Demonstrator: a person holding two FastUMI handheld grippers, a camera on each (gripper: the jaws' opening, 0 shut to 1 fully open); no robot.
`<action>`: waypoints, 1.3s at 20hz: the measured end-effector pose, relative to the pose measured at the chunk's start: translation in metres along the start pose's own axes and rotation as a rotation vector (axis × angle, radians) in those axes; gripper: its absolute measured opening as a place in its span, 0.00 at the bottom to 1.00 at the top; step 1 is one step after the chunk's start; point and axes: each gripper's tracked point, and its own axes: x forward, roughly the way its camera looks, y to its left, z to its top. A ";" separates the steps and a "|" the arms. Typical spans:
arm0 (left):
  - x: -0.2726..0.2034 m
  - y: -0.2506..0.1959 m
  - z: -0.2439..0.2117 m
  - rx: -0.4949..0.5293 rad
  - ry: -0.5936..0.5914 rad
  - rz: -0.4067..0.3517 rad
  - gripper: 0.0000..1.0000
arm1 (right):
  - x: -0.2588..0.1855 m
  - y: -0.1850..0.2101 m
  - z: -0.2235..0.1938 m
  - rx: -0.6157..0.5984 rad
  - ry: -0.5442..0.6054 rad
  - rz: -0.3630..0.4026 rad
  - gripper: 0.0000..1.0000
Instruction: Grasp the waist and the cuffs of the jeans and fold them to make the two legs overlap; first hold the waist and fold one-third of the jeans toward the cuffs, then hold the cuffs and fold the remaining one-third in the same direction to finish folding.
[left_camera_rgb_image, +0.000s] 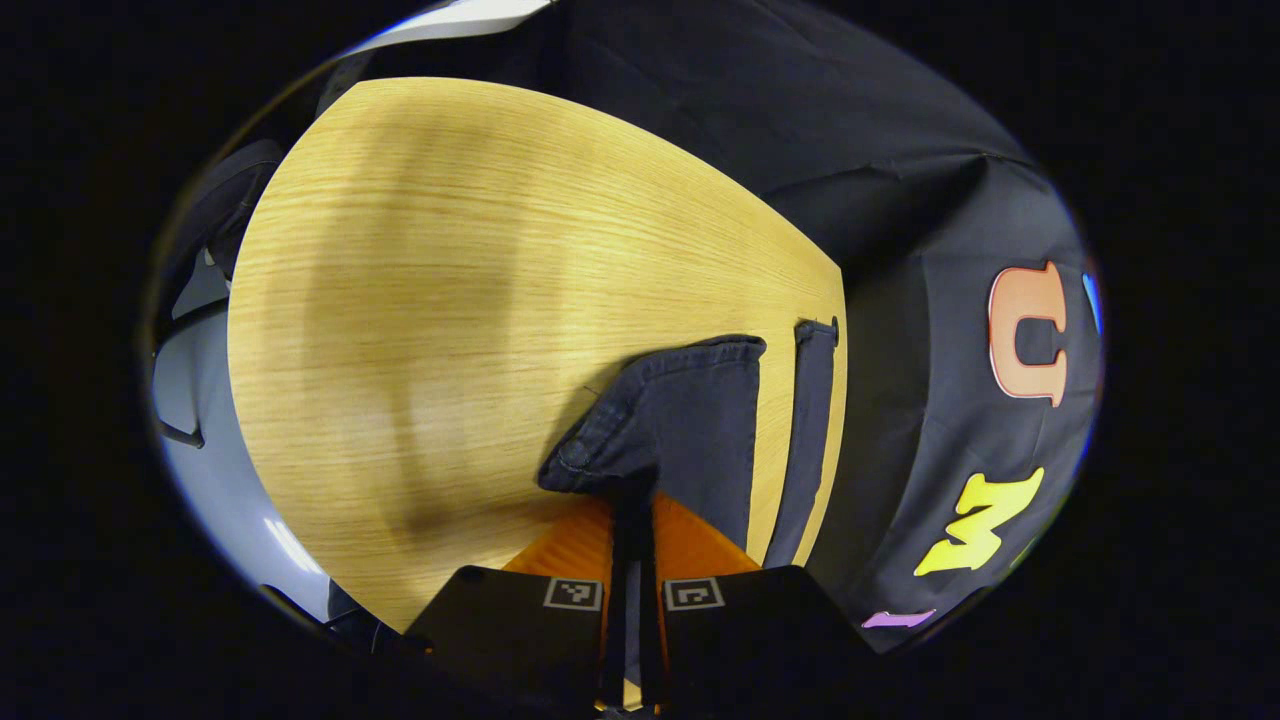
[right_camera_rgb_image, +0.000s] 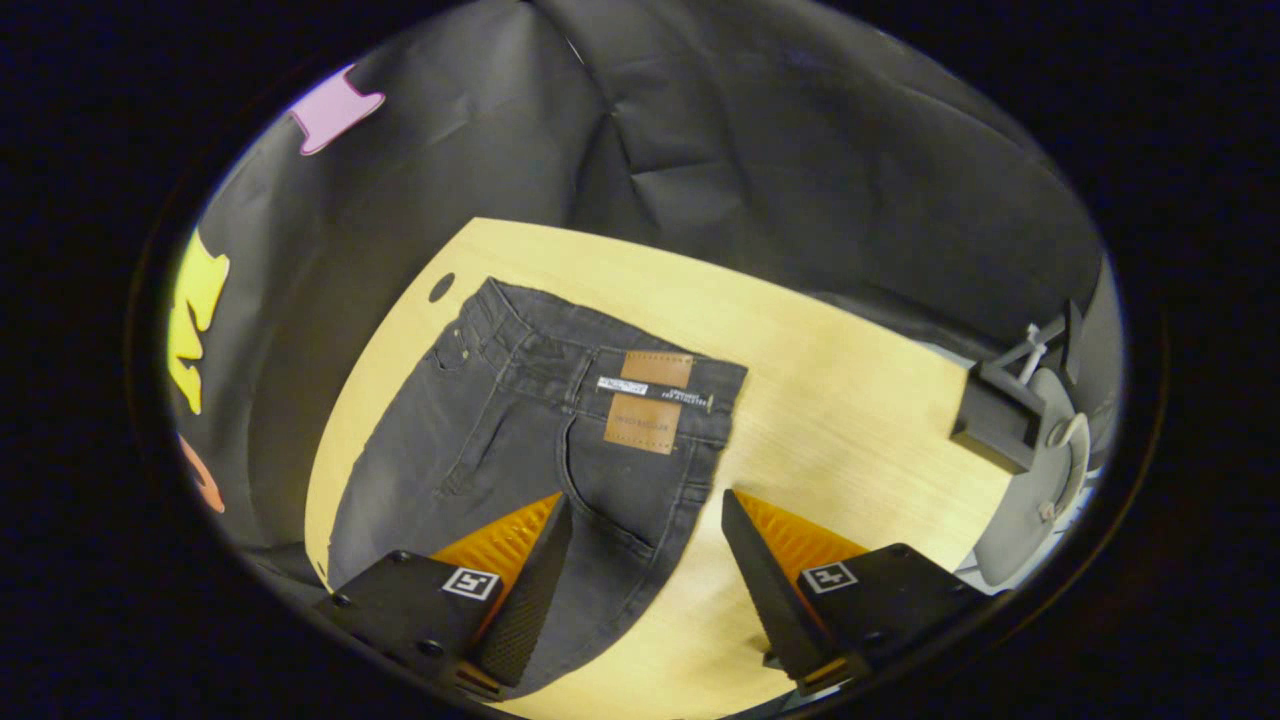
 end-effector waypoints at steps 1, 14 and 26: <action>0.000 0.000 0.000 -0.002 0.001 0.003 0.09 | 0.002 0.000 0.000 0.006 0.005 -0.010 0.86; -0.006 -0.043 0.006 -0.040 -0.002 -0.030 0.04 | -0.010 0.010 0.020 0.054 -0.024 0.084 0.08; 0.044 -0.200 0.031 -0.116 -0.024 -0.194 0.03 | -0.029 0.155 0.089 0.045 -0.092 0.409 0.08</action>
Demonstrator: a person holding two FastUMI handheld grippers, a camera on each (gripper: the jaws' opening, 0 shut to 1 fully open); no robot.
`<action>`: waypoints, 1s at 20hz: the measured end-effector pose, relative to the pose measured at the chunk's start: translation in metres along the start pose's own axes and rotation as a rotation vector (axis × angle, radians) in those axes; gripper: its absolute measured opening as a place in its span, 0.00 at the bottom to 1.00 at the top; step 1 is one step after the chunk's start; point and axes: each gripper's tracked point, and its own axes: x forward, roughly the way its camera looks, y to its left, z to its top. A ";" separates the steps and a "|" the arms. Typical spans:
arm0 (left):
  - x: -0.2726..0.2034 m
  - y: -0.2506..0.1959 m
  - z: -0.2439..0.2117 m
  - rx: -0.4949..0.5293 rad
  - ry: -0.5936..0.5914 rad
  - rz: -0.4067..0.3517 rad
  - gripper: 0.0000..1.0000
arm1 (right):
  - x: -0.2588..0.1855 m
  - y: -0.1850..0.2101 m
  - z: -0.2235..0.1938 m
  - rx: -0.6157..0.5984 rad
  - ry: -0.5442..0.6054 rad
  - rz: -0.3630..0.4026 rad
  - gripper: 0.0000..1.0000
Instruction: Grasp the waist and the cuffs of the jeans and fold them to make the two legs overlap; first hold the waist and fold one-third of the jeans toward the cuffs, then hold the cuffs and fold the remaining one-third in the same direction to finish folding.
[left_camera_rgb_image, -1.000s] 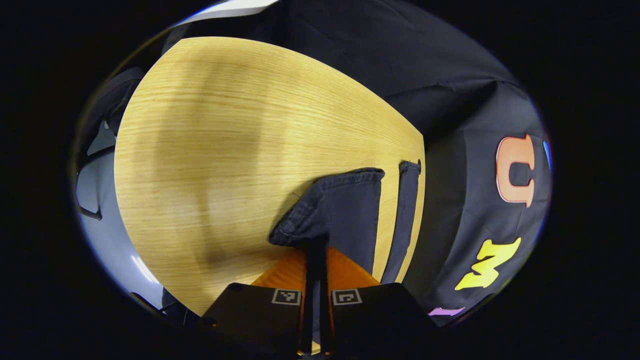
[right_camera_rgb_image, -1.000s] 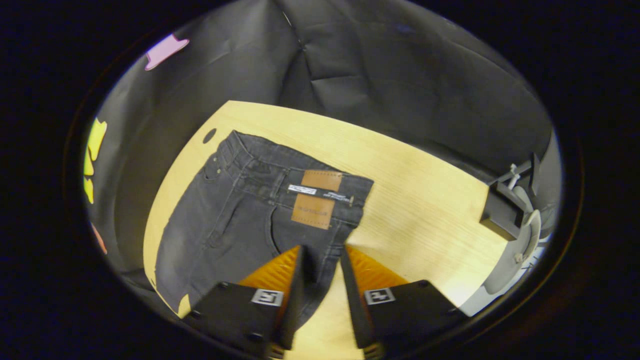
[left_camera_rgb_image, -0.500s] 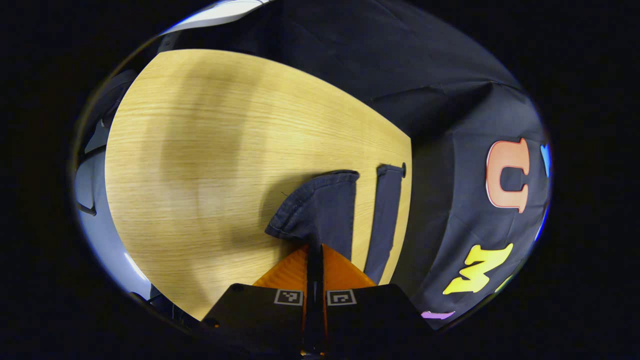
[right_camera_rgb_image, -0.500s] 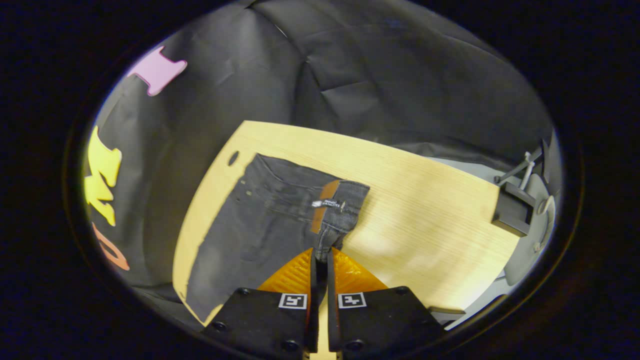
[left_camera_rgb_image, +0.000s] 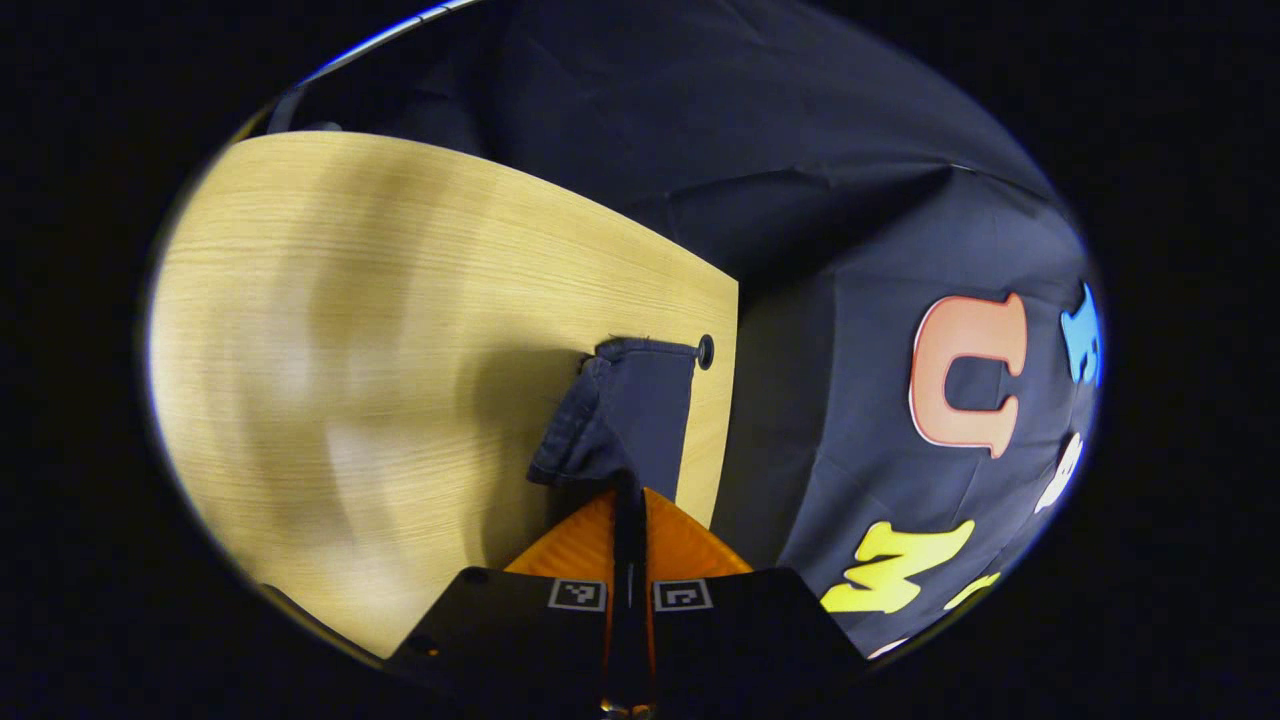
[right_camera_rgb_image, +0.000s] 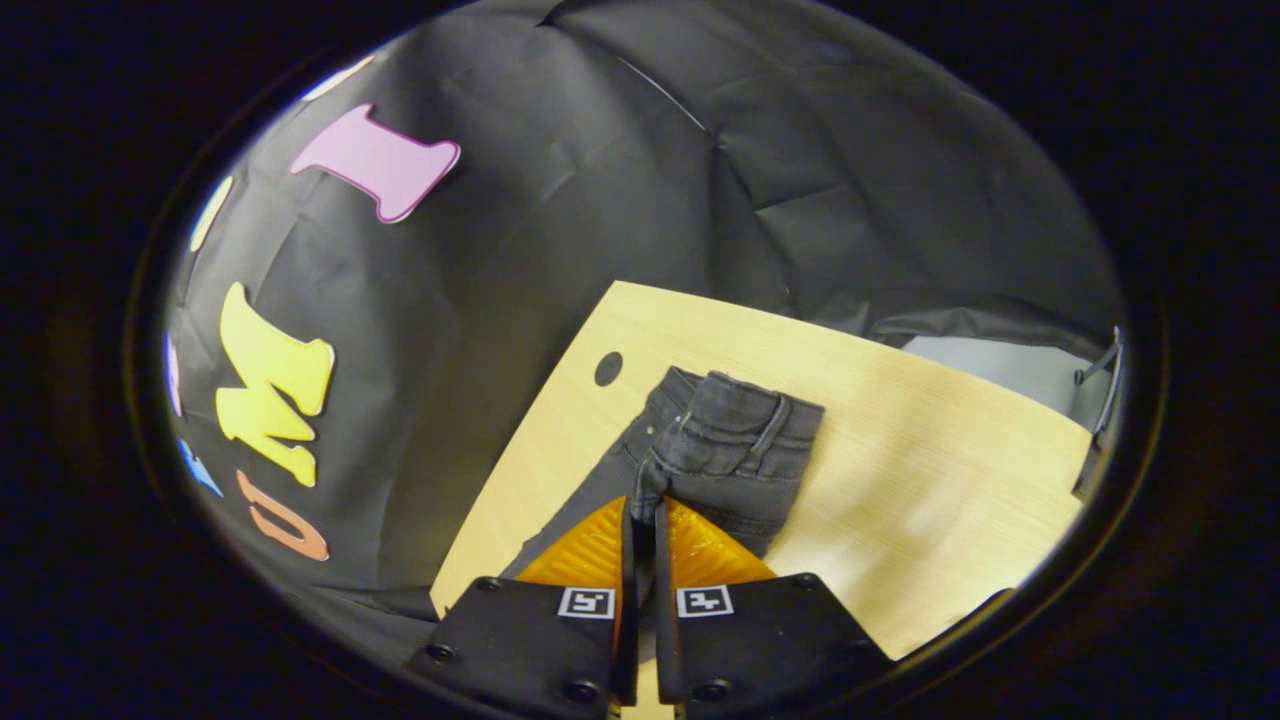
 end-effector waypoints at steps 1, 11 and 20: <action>0.012 -0.001 0.003 -0.008 -0.012 0.015 0.03 | 0.009 0.006 0.002 0.001 -0.006 0.010 0.08; 0.094 -0.043 0.005 -0.008 -0.098 0.072 0.03 | 0.090 0.038 0.021 -0.006 -0.065 0.052 0.05; 0.184 -0.065 0.010 0.099 -0.080 0.109 0.03 | 0.153 0.042 0.026 -0.028 -0.070 0.045 0.08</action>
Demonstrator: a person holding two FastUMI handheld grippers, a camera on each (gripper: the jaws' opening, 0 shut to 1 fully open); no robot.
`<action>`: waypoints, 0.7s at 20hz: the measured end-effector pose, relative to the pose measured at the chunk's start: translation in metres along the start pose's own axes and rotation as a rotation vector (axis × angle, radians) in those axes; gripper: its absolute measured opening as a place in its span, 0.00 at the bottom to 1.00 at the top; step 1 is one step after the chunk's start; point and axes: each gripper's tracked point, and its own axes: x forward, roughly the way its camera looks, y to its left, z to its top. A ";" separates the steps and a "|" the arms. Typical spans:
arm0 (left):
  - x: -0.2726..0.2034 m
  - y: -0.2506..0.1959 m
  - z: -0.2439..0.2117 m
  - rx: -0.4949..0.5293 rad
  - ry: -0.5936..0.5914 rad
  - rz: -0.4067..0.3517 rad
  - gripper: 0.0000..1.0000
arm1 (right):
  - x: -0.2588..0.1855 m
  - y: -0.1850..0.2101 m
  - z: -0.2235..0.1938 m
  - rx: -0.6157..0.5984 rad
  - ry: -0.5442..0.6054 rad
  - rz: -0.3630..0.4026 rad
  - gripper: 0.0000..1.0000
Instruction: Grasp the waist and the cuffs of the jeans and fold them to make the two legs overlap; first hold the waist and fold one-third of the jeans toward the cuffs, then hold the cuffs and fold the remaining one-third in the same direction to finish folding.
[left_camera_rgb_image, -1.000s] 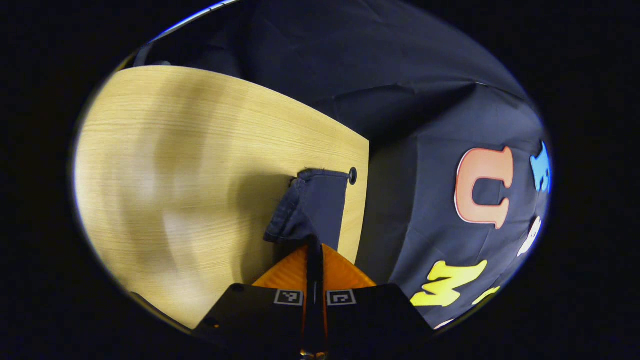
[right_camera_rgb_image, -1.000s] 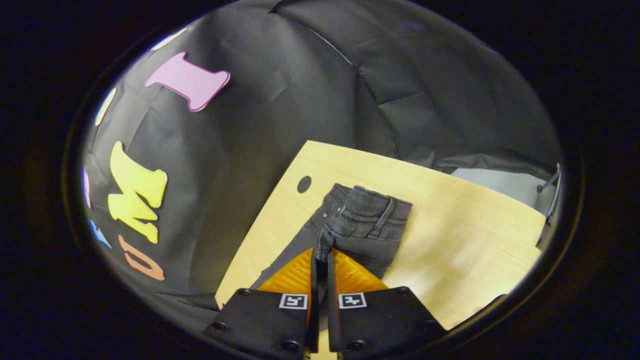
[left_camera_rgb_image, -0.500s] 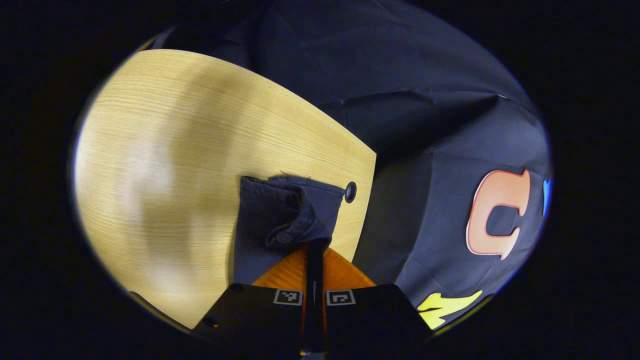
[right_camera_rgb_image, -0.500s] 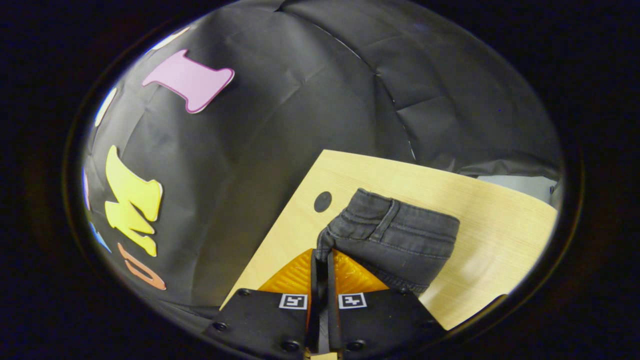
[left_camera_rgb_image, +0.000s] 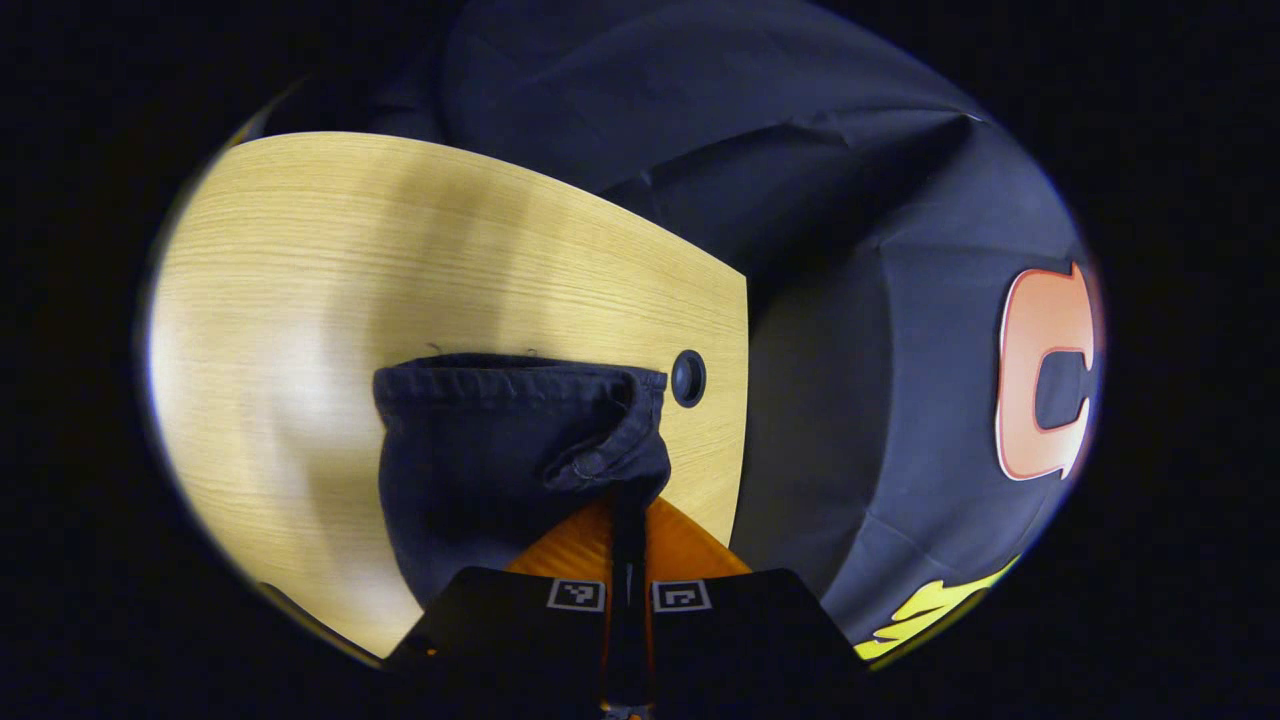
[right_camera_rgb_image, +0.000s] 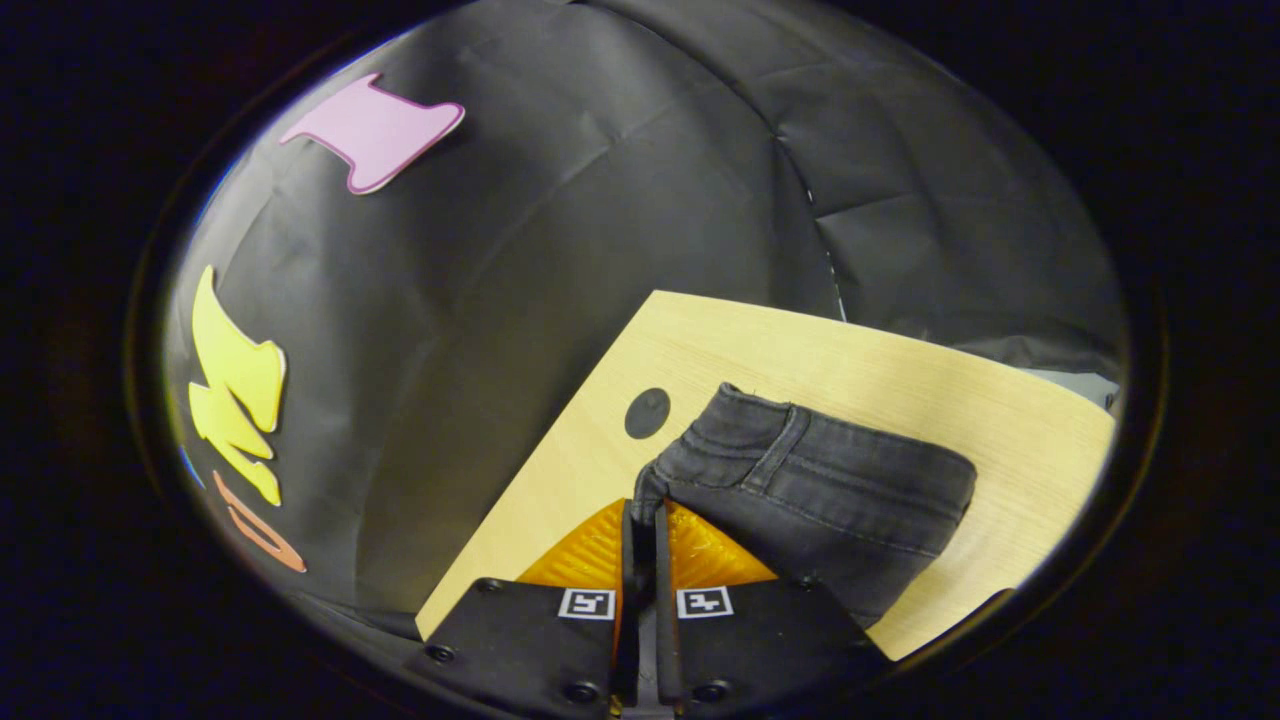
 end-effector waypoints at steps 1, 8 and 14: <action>0.008 -0.001 -0.001 0.017 0.001 0.002 0.03 | 0.005 0.001 -0.001 0.000 0.001 -0.002 0.04; 0.030 -0.012 -0.009 0.247 0.006 0.051 0.04 | 0.024 0.004 -0.005 0.013 0.030 -0.003 0.08; 0.001 -0.015 0.003 0.486 -0.021 0.070 1.00 | 0.019 0.023 -0.007 0.002 0.047 0.048 0.64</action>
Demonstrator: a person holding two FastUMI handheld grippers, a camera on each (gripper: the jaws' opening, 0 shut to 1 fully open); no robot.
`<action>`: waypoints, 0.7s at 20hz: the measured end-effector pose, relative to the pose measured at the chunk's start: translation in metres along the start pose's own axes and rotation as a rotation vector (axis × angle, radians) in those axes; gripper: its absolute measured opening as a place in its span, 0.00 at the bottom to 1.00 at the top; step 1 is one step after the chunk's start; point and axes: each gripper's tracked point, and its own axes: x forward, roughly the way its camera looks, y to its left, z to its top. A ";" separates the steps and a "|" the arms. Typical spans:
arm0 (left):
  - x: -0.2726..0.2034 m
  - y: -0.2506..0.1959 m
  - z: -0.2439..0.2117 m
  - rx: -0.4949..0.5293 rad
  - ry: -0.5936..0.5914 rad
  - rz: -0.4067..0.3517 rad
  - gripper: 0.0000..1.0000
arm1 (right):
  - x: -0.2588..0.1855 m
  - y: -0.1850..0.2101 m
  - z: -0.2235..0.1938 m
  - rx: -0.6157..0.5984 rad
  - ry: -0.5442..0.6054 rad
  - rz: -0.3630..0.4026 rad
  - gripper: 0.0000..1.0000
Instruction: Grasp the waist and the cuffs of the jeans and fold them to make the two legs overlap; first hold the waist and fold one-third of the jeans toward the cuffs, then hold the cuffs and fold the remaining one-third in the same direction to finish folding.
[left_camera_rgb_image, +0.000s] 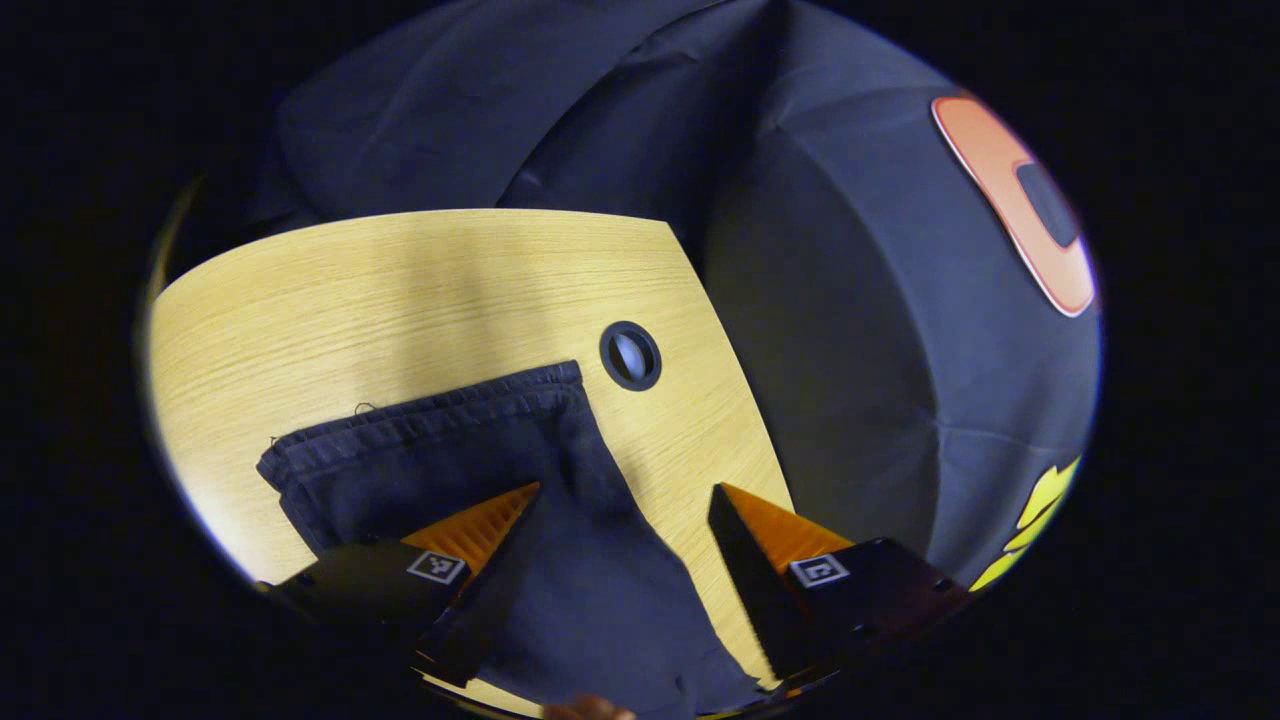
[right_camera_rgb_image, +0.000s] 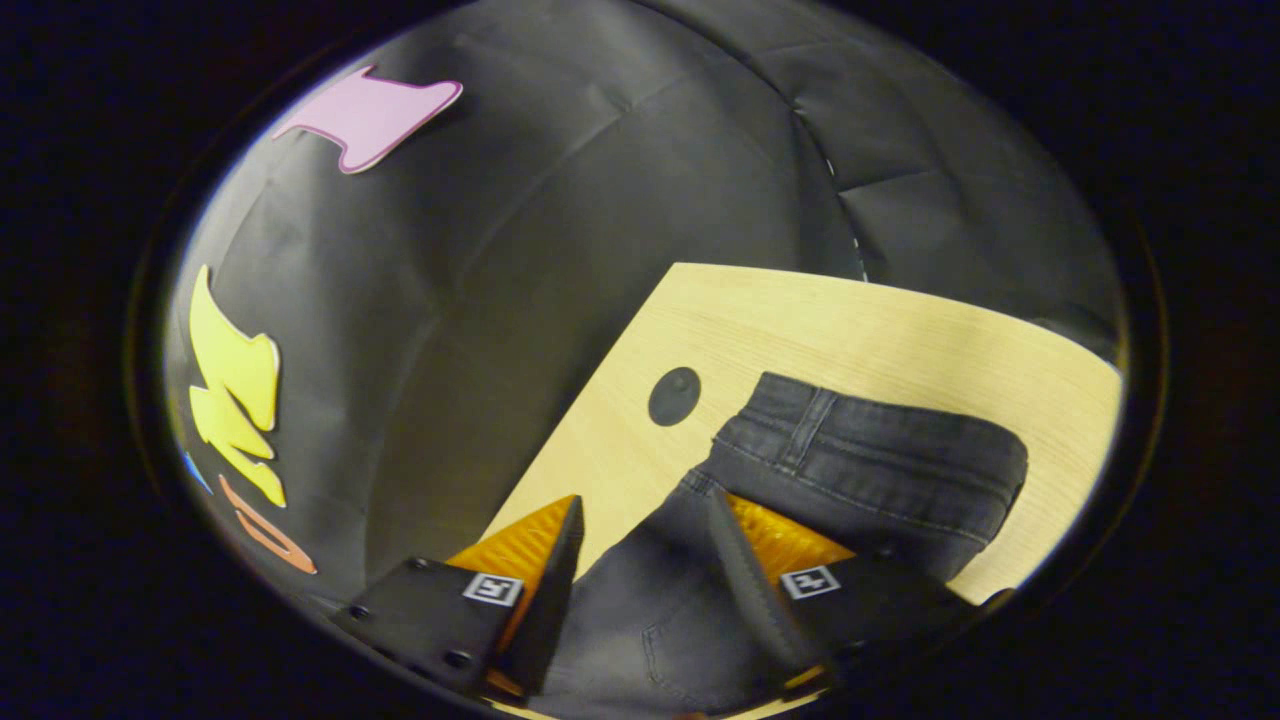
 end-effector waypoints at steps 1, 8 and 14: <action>-0.012 0.003 0.006 0.050 -0.011 0.011 0.99 | -0.004 -0.002 0.001 -0.022 -0.013 -0.007 0.81; -0.088 -0.038 0.052 0.355 -0.254 -0.044 0.99 | -0.063 0.012 0.042 -0.179 -0.113 0.023 0.96; -0.181 -0.088 0.049 0.606 -0.456 -0.185 0.99 | -0.113 -0.040 0.073 -0.174 -0.149 -0.065 0.96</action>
